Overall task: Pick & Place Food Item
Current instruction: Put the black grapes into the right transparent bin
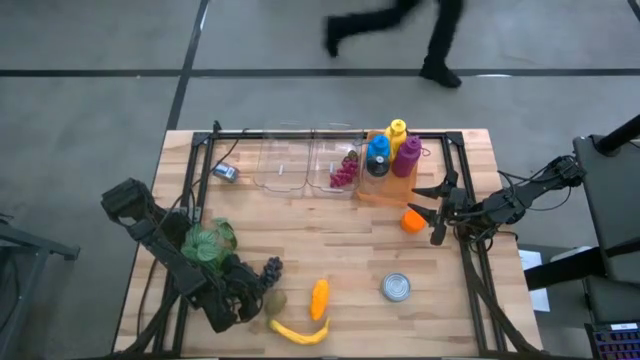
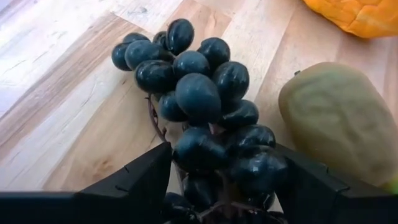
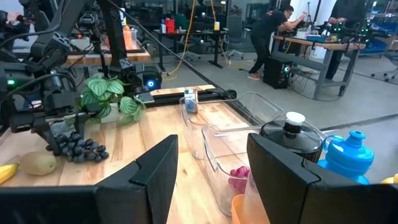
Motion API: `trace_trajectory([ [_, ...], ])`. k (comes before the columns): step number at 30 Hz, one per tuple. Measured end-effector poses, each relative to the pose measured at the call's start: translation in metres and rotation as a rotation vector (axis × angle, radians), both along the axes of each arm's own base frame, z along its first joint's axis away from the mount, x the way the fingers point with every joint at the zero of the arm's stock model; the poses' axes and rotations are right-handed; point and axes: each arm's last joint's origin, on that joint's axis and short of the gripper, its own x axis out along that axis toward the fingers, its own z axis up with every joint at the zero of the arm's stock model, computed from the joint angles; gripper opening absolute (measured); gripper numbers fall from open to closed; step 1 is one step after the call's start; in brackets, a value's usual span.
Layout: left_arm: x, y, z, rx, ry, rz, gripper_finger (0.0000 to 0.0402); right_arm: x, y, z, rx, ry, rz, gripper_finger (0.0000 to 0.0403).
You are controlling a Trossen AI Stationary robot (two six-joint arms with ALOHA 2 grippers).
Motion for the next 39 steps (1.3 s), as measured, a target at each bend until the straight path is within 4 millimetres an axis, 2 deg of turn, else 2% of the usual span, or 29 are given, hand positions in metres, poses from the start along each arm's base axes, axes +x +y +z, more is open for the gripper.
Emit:
trace_trajectory([
  [4,0.001,0.0,0.0,-0.006,-0.002,0.001,0.025,0.0,0.0,0.0,0.001,0.0,0.0,0.019],
  [13,0.001,0.0,0.0,-0.007,-0.009,0.004,0.0159,0.0,0.0,0.0,0.001,0.0,0.0,0.019],
  [19,0.001,0.0,0.0,-0.006,-0.011,0.005,0.0126,0.0,0.0,0.0,0.0,0.0,0.0,0.019],
  [32,0.001,0.0,0.002,-0.009,-0.008,0.003,0.0119,0.0,0.0,0.0,0.001,0.0,0.0,0.019],
  [39,-0.001,0.003,0.016,-0.027,-0.014,0.0,0.0119,0.0,0.0,0.0,0.0,0.0,0.0,0.019],
])
